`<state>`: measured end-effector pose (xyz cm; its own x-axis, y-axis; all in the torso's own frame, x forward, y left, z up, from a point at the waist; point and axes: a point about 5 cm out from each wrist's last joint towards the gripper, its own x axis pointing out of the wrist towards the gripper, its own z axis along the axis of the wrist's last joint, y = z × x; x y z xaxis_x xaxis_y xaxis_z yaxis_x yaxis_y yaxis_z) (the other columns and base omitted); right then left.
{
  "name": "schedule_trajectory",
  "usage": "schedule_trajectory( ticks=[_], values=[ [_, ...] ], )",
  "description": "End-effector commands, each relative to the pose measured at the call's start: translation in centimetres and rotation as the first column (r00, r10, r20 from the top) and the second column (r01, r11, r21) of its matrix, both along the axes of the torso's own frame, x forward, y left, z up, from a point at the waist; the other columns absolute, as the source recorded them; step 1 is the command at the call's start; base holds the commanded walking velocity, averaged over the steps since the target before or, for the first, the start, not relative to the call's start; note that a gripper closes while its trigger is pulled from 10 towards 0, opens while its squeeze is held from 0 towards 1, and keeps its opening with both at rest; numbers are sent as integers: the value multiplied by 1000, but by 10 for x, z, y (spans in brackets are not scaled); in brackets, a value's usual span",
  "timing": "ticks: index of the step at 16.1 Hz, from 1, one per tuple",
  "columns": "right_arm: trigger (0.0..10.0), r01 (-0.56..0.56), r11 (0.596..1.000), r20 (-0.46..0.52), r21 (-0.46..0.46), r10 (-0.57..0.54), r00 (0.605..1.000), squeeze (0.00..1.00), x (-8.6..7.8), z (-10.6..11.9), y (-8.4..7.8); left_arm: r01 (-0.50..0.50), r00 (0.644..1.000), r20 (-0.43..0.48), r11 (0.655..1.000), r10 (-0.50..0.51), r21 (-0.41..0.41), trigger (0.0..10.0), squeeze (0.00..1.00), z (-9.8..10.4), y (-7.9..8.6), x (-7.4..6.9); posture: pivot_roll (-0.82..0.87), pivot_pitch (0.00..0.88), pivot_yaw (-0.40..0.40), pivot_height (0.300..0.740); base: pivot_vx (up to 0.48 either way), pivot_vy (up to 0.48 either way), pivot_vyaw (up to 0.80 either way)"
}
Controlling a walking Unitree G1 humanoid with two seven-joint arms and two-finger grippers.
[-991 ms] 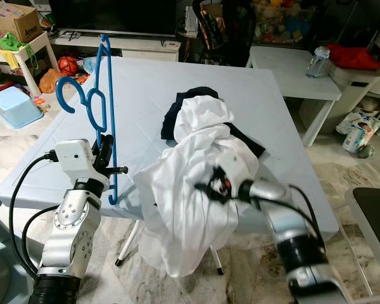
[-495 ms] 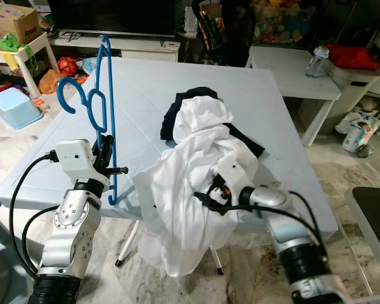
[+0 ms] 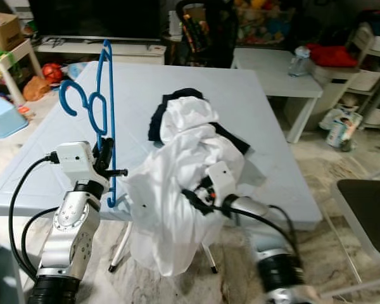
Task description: Hang hanger
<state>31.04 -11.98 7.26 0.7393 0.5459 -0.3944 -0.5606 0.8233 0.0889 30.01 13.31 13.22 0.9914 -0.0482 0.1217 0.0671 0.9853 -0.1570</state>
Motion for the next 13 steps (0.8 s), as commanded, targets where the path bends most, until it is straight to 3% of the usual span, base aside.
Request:
schedule_trajectory(
  ticks=[1,6,10,13],
  values=[
    [0,59,998,-89,-25,-61,994,0,-4,-18,-3,17,1000,-12,1000,-17,9,10000,0,-2,-3,0,-23,0,-46,740,0,0,0],
    [0,217,975,-56,55,-214,975,0,13,-7,-5,11,1000,-11,1000,-11,10,10000,0,-2,-2,0,-17,0,-52,740,0,0,0],
    [0,265,960,-24,91,-264,964,0,21,1,-4,10,1000,-12,1000,-10,10,10000,0,-2,-2,-1,-17,0,-50,740,0,0,0],
    [0,259,954,34,148,-267,963,0,34,15,13,15,1000,-16,1000,-14,8,10000,0,-3,-4,-1,-24,0,-41,740,0,0,0]
  ],
)
